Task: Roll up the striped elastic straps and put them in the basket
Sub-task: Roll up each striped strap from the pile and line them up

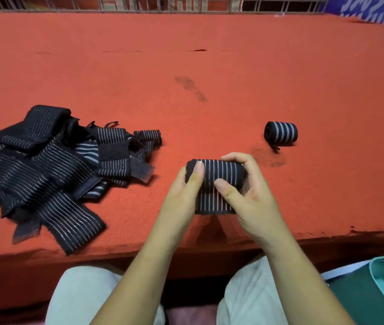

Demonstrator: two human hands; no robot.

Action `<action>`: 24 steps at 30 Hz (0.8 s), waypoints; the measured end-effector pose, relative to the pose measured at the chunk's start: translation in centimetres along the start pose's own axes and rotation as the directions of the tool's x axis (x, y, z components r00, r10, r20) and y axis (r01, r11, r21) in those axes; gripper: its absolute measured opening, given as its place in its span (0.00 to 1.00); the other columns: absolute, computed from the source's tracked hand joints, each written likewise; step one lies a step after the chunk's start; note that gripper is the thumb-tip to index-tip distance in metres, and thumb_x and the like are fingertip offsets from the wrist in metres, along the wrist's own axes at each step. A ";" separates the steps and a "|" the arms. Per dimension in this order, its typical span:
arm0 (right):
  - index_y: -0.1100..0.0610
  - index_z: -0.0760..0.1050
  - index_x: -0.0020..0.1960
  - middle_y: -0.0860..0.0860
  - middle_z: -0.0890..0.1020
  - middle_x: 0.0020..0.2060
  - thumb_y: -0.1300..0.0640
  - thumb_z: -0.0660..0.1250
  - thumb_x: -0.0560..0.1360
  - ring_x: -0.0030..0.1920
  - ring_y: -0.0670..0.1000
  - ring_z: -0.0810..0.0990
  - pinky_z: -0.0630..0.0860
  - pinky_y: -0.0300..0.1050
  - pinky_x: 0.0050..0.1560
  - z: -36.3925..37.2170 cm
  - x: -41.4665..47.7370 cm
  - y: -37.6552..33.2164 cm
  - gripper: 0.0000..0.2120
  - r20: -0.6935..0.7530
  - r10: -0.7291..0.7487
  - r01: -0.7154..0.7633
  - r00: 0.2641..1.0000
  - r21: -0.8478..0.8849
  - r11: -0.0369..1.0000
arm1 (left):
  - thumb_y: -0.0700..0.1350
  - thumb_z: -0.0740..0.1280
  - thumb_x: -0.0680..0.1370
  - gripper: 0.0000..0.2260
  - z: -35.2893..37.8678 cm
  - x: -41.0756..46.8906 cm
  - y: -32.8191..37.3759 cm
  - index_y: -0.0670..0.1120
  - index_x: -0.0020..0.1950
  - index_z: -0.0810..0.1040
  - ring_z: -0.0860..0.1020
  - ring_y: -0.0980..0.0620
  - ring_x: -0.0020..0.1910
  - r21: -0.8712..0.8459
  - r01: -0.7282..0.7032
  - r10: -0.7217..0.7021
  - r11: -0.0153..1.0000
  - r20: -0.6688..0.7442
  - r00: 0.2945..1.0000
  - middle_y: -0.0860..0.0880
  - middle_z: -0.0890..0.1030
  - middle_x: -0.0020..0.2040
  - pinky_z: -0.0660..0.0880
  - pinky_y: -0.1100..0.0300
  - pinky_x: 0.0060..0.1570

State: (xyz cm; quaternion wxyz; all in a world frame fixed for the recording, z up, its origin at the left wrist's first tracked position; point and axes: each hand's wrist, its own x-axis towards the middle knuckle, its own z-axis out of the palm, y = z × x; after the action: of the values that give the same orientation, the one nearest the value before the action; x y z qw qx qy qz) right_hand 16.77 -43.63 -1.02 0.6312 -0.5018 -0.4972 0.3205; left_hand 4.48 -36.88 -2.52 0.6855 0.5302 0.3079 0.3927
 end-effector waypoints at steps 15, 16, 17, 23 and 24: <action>0.47 0.75 0.58 0.46 0.79 0.49 0.57 0.69 0.75 0.48 0.47 0.78 0.78 0.49 0.51 -3.3 0.2 0.7 0.13 -0.057 -0.036 0.029 0.998 -0.122 0.992 | 0.48 0.70 0.77 0.10 1.8 1.7 -0.2 0.46 0.55 0.79 0.73 0.53 0.35 -0.105 -0.039 0.049 0.994 0.102 0.994 0.46 0.77 0.46 0.72 0.62 0.35; 0.49 0.76 0.58 0.48 0.80 0.48 0.56 0.68 0.76 0.46 0.48 0.79 0.80 0.48 0.47 -3.7 0.5 0.6 0.11 -0.093 -0.016 0.007 0.996 -0.096 0.995 | 0.48 0.71 0.75 0.10 2.0 2.1 -0.3 0.47 0.55 0.80 0.74 0.51 0.37 -0.089 -0.061 0.071 0.994 0.115 0.991 0.47 0.78 0.46 0.73 0.61 0.37; 0.49 0.78 0.57 0.50 0.80 0.46 0.54 0.68 0.77 0.43 0.48 0.80 0.81 0.48 0.44 -4.2 0.8 0.6 0.09 -0.133 0.012 -0.023 0.991 -0.079 0.997 | 0.48 0.72 0.74 0.11 2.1 2.5 -0.5 0.49 0.55 0.81 0.75 0.50 0.41 -0.058 -0.086 0.093 0.995 0.138 0.986 0.48 0.79 0.47 0.74 0.59 0.41; 0.51 0.83 0.53 0.51 0.83 0.39 0.57 0.71 0.77 0.38 0.51 0.81 0.81 0.53 0.45 -10.1 3.8 1.4 0.06 -0.213 0.107 -0.123 0.971 -0.064 0.990 | 0.48 0.71 0.74 0.12 5.1 6.4 -1.1 0.53 0.57 0.81 0.78 0.51 0.50 0.079 -0.147 0.124 0.986 0.245 0.962 0.46 0.80 0.53 0.78 0.54 0.55; 0.50 0.83 0.52 0.51 0.84 0.40 0.58 0.72 0.76 0.40 0.51 0.82 0.81 0.54 0.47 -11.2 4.4 1.6 0.07 -0.209 0.113 -0.127 0.971 -0.057 0.990 | 0.47 0.71 0.74 0.12 5.6 7.3 -1.3 0.52 0.58 0.81 0.78 0.51 0.50 0.095 -0.158 0.129 0.983 0.254 0.958 0.46 0.80 0.53 0.79 0.54 0.56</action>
State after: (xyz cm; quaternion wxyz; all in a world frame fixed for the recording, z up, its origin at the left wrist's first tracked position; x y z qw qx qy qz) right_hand 28.85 -42.70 -1.25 0.6404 -0.5832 -0.4091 0.2870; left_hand 13.12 -33.47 -2.42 0.6565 0.6345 0.2027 0.3541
